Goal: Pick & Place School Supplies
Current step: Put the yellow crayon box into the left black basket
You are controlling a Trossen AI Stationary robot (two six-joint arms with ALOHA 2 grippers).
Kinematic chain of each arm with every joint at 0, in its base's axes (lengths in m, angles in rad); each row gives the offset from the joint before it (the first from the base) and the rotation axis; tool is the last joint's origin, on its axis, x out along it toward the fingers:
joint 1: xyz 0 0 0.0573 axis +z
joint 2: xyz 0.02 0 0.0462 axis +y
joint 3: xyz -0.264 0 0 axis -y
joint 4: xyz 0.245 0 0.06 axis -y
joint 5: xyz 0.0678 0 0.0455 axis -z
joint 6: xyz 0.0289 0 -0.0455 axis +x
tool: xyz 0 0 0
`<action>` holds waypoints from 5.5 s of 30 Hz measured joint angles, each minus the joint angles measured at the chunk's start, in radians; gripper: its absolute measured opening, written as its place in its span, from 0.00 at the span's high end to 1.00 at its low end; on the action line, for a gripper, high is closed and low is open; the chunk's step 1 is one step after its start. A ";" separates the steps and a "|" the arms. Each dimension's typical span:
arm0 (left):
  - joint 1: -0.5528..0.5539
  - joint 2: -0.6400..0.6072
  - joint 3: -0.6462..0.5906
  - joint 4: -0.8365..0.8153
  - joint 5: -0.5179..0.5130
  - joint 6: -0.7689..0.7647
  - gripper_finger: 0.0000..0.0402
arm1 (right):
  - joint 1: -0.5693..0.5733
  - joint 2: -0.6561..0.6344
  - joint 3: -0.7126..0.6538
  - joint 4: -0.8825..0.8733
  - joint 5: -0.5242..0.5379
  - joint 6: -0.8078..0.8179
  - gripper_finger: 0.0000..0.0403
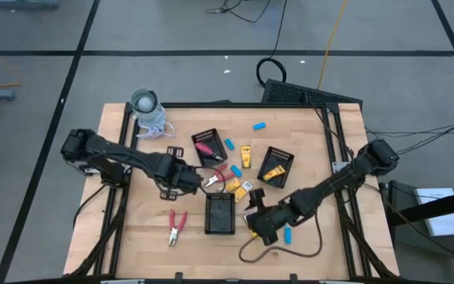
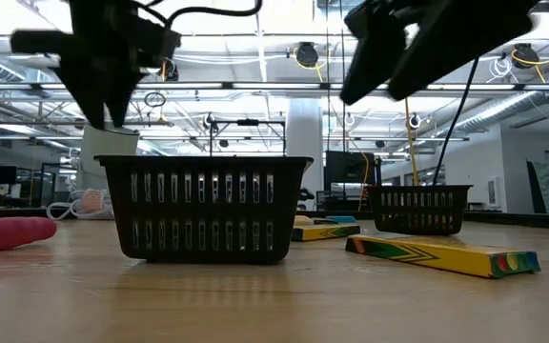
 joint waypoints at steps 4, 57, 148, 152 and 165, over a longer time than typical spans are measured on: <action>0.001 -0.026 -0.057 0.146 -0.011 -0.006 0.56 | -0.048 0.000 -0.042 0.011 -0.109 0.030 0.35; -0.145 -0.222 -0.235 0.575 -0.192 -0.023 0.56 | -0.112 0.056 -0.198 0.184 -0.520 0.910 0.26; -0.202 0.364 0.422 0.342 -0.017 0.442 0.56 | 0.140 -0.240 -0.360 0.007 -0.003 0.854 0.26; -0.206 0.302 0.317 0.347 -0.029 0.383 0.56 | 0.117 -0.177 -0.352 0.155 -0.085 0.759 0.26; -0.218 0.040 -0.007 0.581 -0.047 0.252 0.56 | 0.033 0.009 -0.290 0.200 -0.287 0.704 0.26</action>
